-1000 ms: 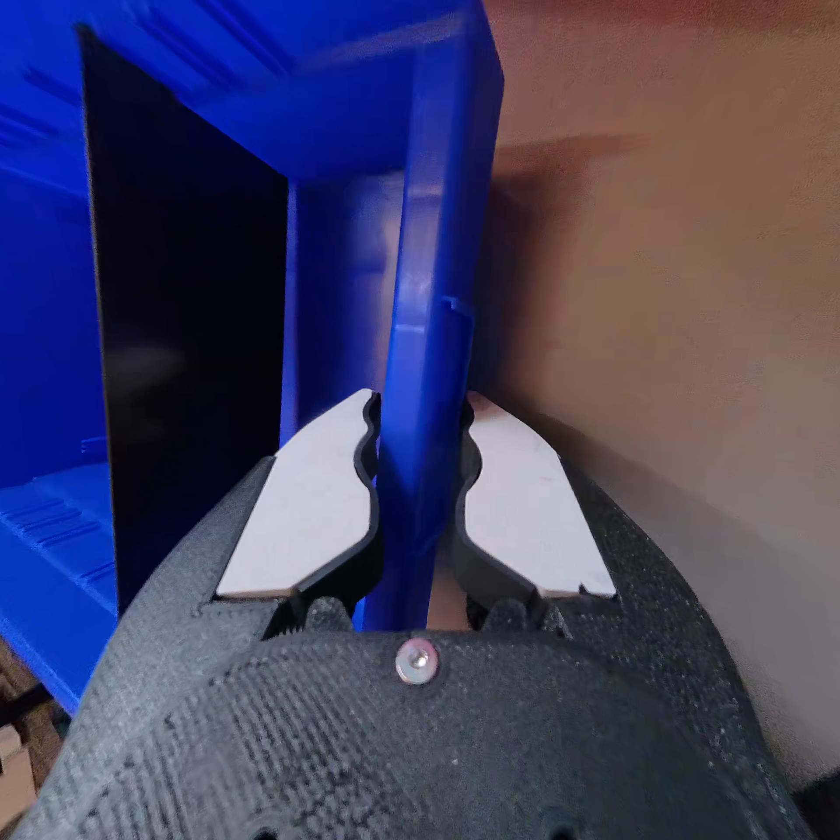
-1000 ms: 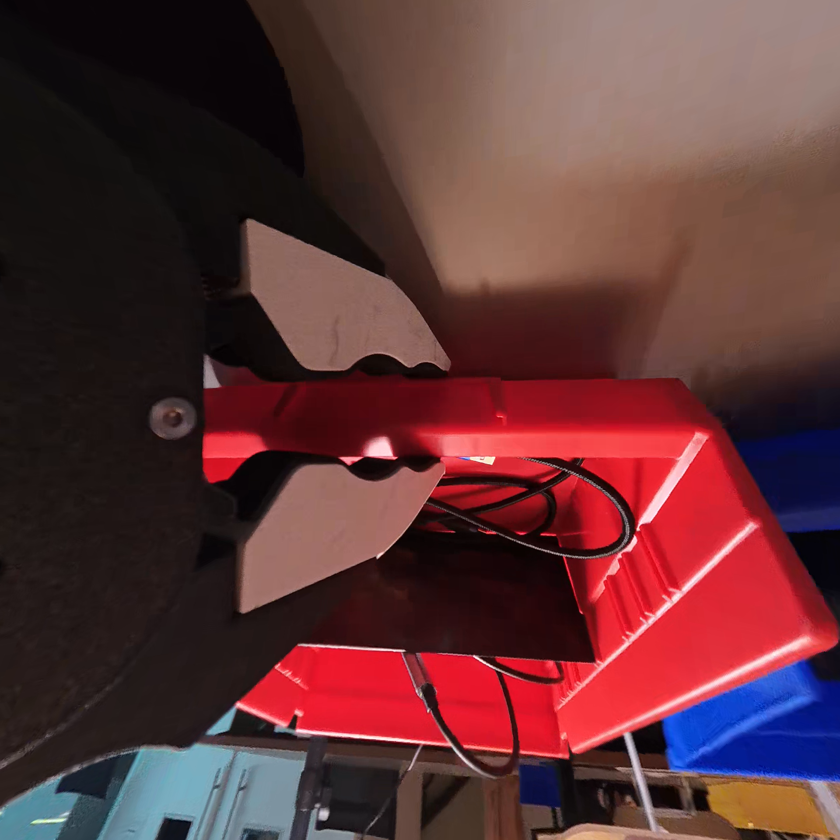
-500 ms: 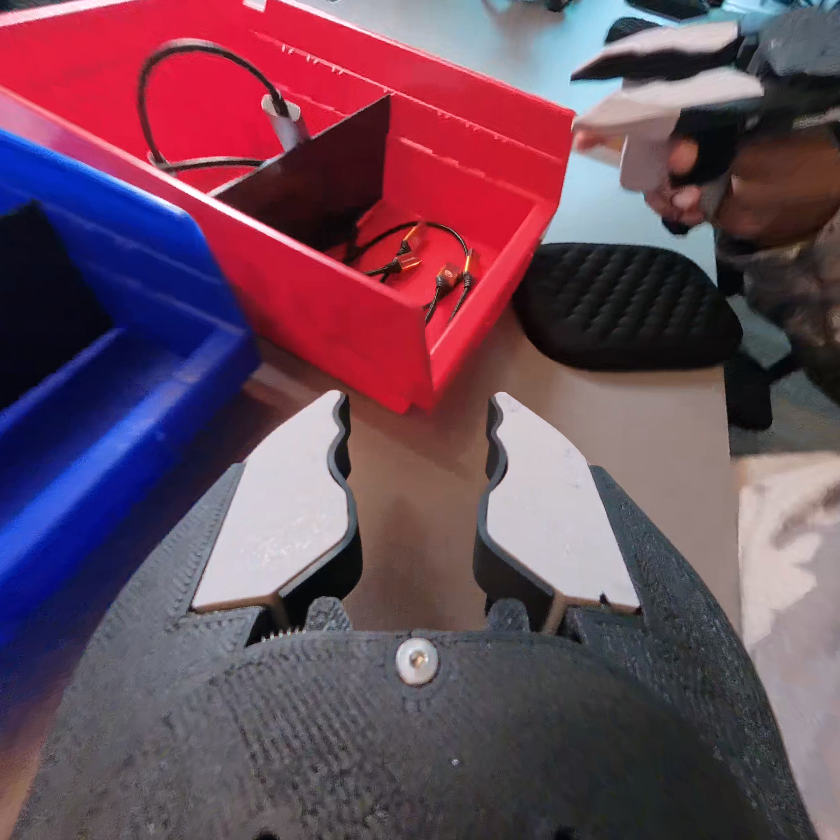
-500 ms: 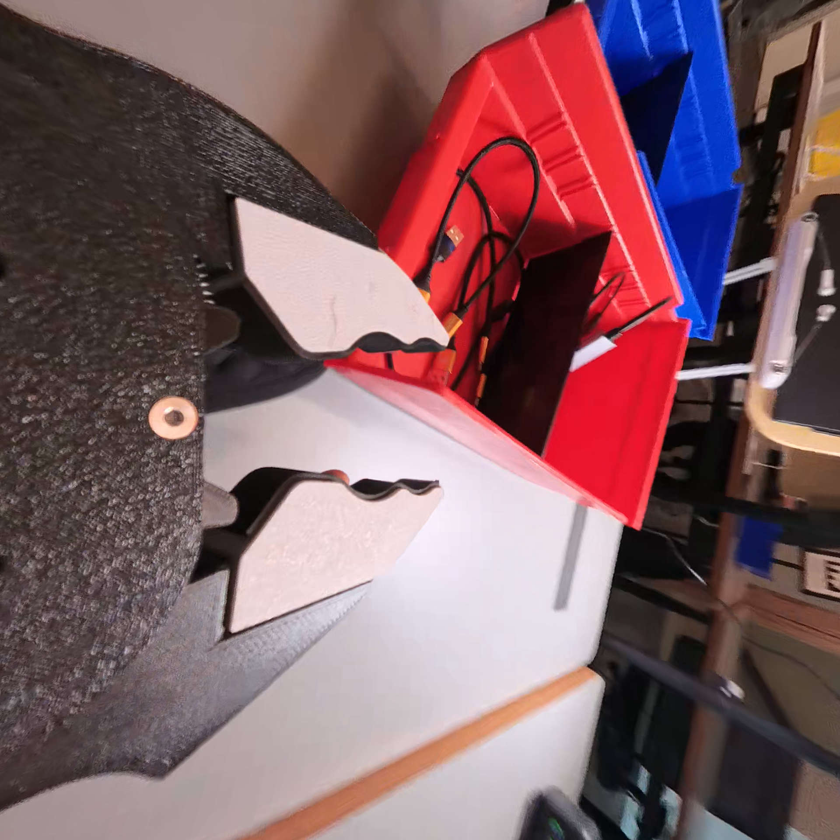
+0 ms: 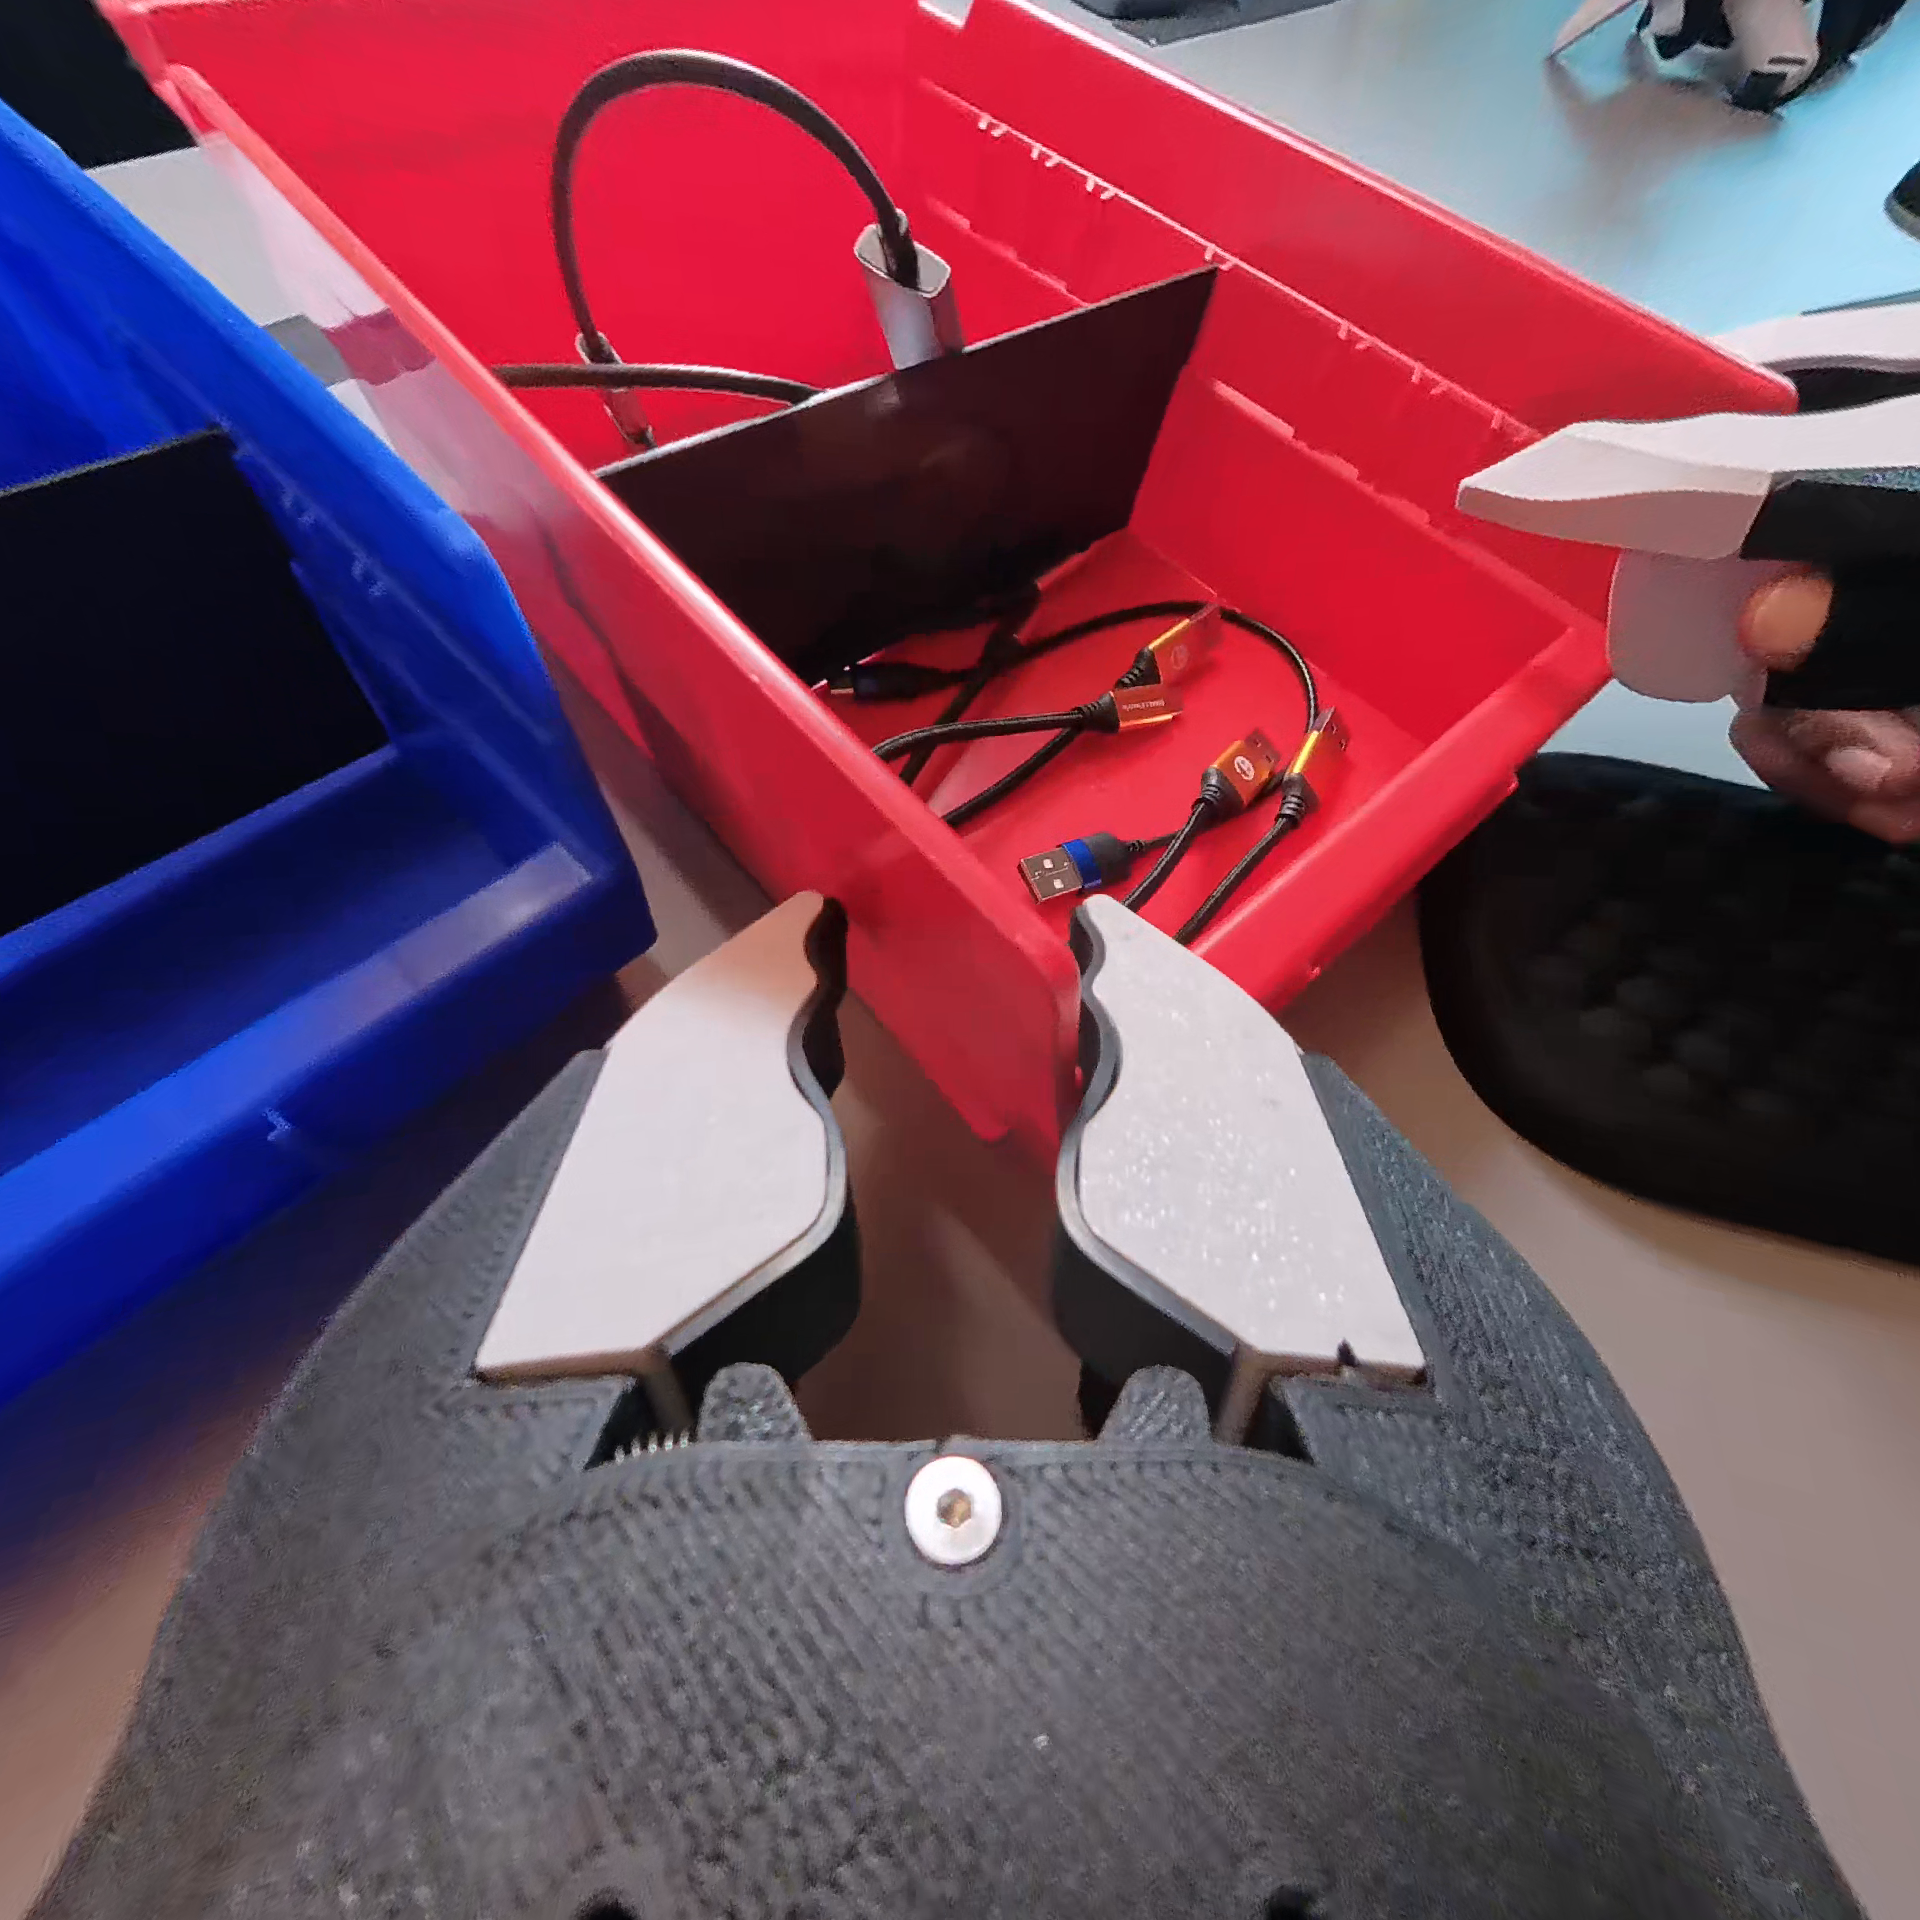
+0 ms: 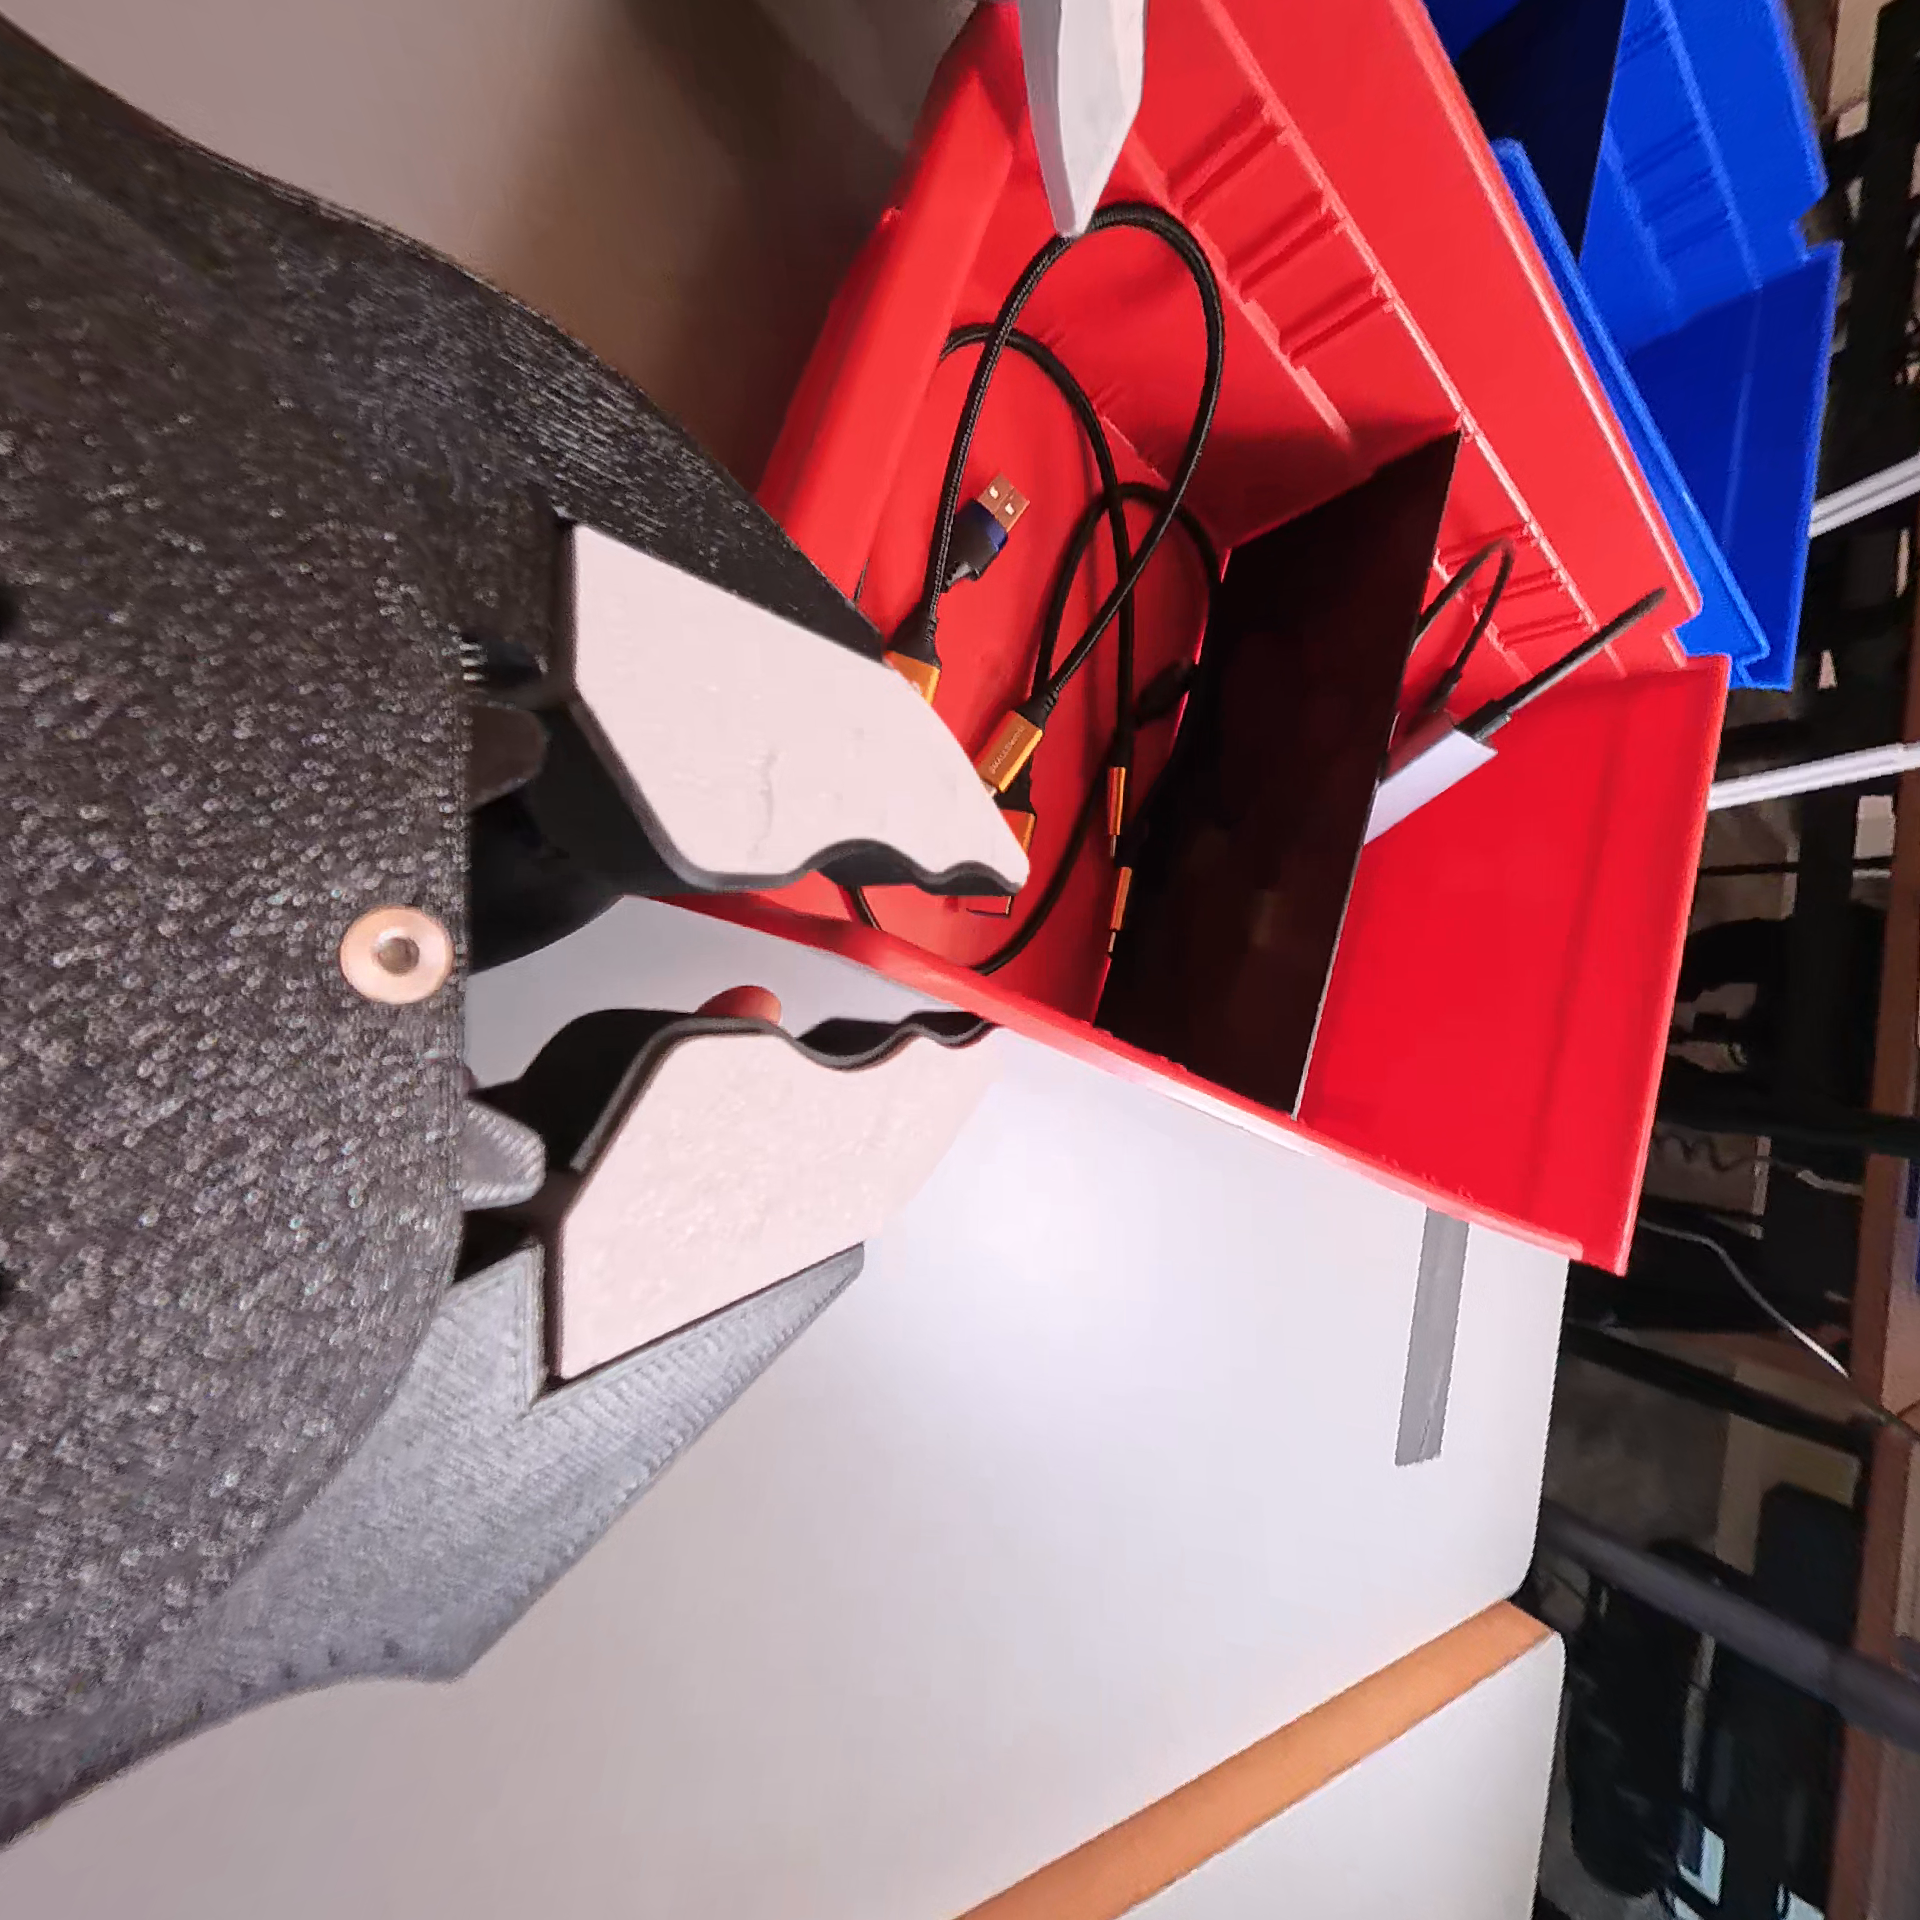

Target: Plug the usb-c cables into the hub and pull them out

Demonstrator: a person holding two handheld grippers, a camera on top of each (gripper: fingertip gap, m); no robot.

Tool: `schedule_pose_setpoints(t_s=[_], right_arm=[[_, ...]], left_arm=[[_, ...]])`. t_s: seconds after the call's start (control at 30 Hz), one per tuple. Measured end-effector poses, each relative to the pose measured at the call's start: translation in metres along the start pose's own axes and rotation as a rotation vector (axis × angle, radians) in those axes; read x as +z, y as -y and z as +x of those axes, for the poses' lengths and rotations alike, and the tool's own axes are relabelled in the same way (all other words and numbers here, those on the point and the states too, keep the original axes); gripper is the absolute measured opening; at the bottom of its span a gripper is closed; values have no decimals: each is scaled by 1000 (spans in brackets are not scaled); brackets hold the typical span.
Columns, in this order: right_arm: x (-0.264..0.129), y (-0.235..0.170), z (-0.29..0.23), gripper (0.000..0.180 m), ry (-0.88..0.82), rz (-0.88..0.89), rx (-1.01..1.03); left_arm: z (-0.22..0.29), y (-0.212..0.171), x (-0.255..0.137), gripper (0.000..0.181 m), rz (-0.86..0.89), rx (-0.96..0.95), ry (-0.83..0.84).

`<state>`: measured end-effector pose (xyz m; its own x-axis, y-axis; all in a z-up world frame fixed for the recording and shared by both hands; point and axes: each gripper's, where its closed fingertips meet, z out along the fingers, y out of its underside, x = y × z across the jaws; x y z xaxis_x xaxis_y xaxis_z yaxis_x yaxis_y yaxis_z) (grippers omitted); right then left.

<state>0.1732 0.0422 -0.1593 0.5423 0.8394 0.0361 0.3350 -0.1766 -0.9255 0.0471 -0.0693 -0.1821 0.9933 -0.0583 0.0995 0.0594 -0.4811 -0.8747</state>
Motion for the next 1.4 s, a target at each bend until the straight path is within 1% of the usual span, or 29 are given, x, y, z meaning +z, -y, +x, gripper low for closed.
schedule_pose_setpoints(t_s=[0.03, 0.17, 0.23, 0.33, 0.4, 0.5, 0.6, 0.7, 0.8, 0.87, 1.0, 1.07, 1.13, 1.17, 1.27, 1.3, 1.4], right_arm=[[-2, 0, 3, 16, -20, 4, -2], [-18, 10, 9, 11, -52, 72, 28], [-31, 25, 10, 11, -73, 121, 13], [-50, 58, 4, 12, -78, 196, -12], [-59, 85, -6, 13, -57, 244, -27], [-61, 124, -35, 13, -2, 318, -41], [-53, 160, -83, 15, 92, 375, -40], [-35, 188, -142, 15, 186, 406, -56], [-12, 203, -203, 15, 294, 408, -47], [5, 205, -241, 15, 366, 389, -30], [38, 189, -312, 19, 500, 298, -8], [52, 173, -344, 22, 549, 239, -10], [66, 157, -368, 23, 587, 183, 9], [70, 156, -377, 24, 601, 205, 33], [72, 161, -396, 27, 571, 224, -62], [73, 162, -401, 27, 578, 227, -65], [74, 164, -408, 29, 597, 235, -79]], left_arm=[[1, 1, 0, 41, 4, 1, 6], [9, 8, -1, 39, 26, 15, 1], [14, 20, -9, 38, 60, 35, 5], [16, 49, -30, 37, 136, 61, 21], [13, 69, -50, 37, 187, 68, 37], [-3, 95, -89, 37, 275, 57, 98], [-34, 111, -138, 39, 362, 19, 198], [-74, 112, -193, 39, 429, -36, 318], [-111, 103, -247, 38, 498, -106, 419], [-135, 91, -279, 37, 526, -143, 483], [-182, 59, -325, 31, 538, -208, 612], [-206, 37, -343, 18, 505, -217, 712], [-226, 12, -351, 14, 471, -261, 755], [-236, -1, -352, 12, 458, -290, 759], [-260, -34, -350, 6, 398, -320, 808], [-264, -41, -350, 5, 385, -324, 818], [-269, -46, -352, 5, 422, -349, 790]])
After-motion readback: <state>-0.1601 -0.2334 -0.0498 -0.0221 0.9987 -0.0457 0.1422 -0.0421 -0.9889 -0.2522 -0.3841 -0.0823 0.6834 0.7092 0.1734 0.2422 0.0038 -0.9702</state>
